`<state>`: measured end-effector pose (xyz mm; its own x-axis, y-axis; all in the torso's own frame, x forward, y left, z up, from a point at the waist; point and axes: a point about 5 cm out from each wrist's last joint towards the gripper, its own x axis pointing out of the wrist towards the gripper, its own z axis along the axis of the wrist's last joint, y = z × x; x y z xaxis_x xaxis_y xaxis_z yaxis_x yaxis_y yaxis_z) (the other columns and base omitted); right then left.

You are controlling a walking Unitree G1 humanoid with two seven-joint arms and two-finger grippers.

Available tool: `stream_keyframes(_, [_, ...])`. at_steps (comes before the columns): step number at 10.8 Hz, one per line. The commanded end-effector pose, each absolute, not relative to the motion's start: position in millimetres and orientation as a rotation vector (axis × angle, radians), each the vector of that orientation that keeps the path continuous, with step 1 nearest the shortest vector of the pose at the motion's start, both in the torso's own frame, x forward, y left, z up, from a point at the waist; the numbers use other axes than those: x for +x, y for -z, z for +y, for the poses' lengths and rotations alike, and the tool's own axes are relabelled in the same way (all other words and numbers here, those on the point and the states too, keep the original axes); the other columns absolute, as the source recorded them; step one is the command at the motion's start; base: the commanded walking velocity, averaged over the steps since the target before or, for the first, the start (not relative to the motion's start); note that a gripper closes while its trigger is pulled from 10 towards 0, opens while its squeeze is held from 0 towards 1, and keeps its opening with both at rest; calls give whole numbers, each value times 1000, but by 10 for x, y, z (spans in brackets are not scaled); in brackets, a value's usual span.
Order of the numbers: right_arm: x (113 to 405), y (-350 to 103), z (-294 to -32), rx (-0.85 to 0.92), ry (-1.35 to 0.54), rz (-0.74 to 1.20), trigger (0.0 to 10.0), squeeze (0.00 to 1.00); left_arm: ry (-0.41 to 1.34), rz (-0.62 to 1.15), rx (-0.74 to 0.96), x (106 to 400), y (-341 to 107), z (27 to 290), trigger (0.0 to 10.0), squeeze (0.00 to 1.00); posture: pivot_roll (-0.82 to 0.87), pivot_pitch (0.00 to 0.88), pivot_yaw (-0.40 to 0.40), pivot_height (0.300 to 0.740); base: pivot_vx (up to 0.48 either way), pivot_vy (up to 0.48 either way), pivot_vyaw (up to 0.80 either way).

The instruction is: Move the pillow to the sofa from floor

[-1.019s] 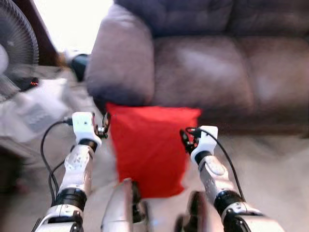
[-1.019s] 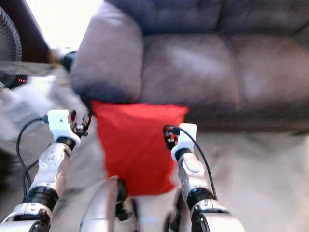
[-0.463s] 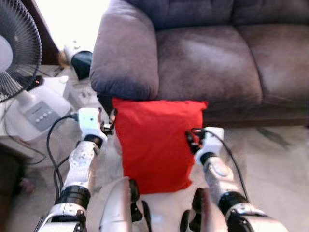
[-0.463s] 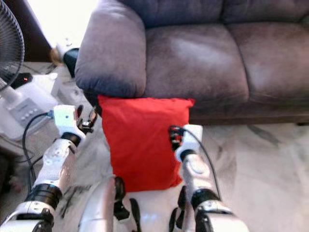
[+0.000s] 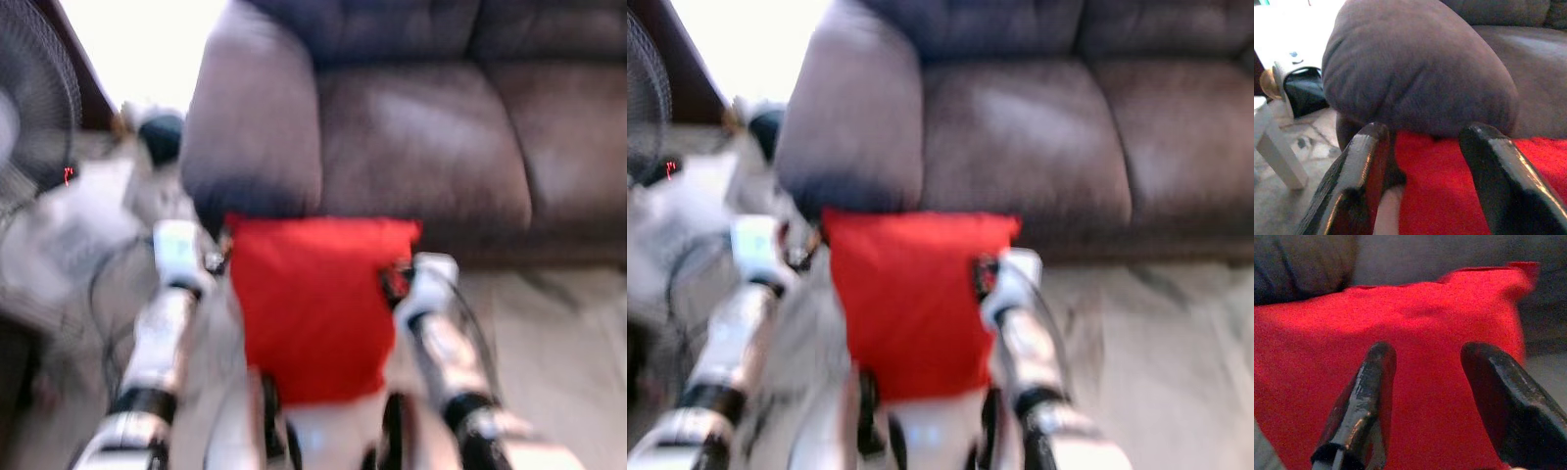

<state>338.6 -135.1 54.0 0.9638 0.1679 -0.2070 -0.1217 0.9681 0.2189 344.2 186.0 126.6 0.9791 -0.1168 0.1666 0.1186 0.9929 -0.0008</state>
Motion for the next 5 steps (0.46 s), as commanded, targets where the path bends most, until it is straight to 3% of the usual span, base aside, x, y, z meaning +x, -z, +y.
stream_keyframes(1, [3349, -483, -1408, 205, -131, 248, 10000, 0, 127, -147, -10, 3424, -1218, 1828, 10000, 0, 165, 222, 36, 597, 345, 0, 0])
stream_keyframes(2, [3350, -484, -1408, 204, -132, 248, 10000, 0, 127, -150, -6, 3424, -1220, 1827, 10000, 0, 166, 221, 35, 597, 345, 0, 0])
stream_keyframes(5, [3339, -467, -1387, 203, -139, 256, 10000, 0, 123, -160, 2, 3415, -1228, 1825, 10000, 0, 167, 219, 30, 597, 0, 0, 0])
